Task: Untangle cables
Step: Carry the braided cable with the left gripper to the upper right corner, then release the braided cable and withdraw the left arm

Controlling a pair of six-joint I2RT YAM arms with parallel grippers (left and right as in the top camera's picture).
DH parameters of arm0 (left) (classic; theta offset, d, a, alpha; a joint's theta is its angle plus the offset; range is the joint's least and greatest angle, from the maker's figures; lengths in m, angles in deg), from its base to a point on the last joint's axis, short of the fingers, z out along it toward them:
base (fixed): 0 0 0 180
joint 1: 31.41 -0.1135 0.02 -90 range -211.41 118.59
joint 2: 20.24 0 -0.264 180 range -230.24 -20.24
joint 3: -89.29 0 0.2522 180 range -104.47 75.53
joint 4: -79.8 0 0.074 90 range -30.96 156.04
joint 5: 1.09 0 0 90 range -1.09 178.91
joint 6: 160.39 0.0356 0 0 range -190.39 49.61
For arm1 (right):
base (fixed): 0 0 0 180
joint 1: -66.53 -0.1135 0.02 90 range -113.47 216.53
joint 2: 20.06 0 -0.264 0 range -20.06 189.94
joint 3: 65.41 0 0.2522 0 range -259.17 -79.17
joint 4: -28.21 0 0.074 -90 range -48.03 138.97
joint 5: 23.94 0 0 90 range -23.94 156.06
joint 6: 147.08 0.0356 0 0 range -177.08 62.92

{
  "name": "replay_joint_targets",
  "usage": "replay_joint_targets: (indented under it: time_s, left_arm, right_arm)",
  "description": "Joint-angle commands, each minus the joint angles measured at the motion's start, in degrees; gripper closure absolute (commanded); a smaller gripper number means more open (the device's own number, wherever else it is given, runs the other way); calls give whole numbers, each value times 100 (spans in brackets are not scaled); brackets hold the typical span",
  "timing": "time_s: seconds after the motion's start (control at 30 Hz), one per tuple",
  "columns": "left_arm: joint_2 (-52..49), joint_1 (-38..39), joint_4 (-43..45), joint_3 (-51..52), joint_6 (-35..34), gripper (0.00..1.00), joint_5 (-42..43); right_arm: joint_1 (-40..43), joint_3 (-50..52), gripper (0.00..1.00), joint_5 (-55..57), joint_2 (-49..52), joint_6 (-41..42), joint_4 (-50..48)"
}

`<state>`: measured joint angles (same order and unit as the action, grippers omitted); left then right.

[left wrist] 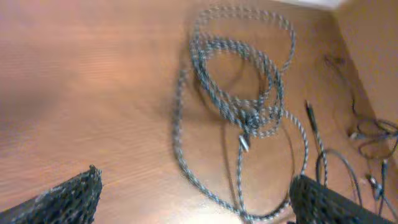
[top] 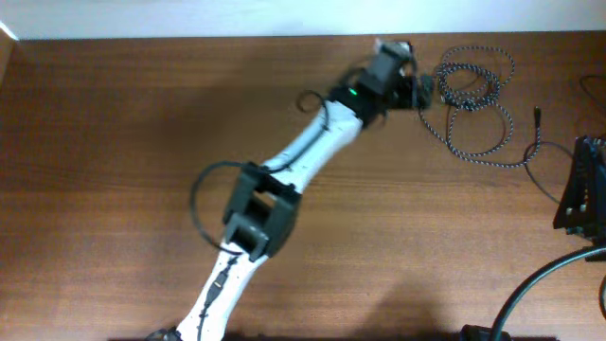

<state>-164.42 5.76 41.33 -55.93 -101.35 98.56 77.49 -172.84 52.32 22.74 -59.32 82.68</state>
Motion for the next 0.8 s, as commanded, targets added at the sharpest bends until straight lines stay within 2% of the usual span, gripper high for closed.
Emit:
replay_joint_targets:
  time_s: [0.0,0.1,0.2,0.33,0.4,0.47,0.6,0.77]
  left_arm:
    - [1611,-697,-1080,-81,949,1,-435]
    - [2540,-1587,-2570,-81,986,1,-1331]
    - [3558,-2940,-3676,-81,940,1,-1506]
    - [4743,-3899,-3941,-81,942,1,-1510]
    - [5528,-4308,-3716,-81,942,1,-1513]
    - [6111,-4503,-3458,-81,942,1,-1515]
    - [7014,-4564,-3191,-79,946,1,-1554]
    - [8030,-4564,-3814,-33,1005,1,-1722]
  right_arm:
    - [-44,4,1,35,0,-35,-83]
    - [-44,4,1,-201,0,-33,-264]
    - [-44,4,1,-1272,2,-35,-350]
    - [-44,4,1,-2098,2,-33,-715]
    - [-46,4,1,-2684,2,-33,-1108]
    - [-46,4,1,-2723,-4,-33,-1427]
    - [-44,4,1,-2721,-160,-35,-1746]
    - [-44,619,1,-2719,-1231,-37,-1766]
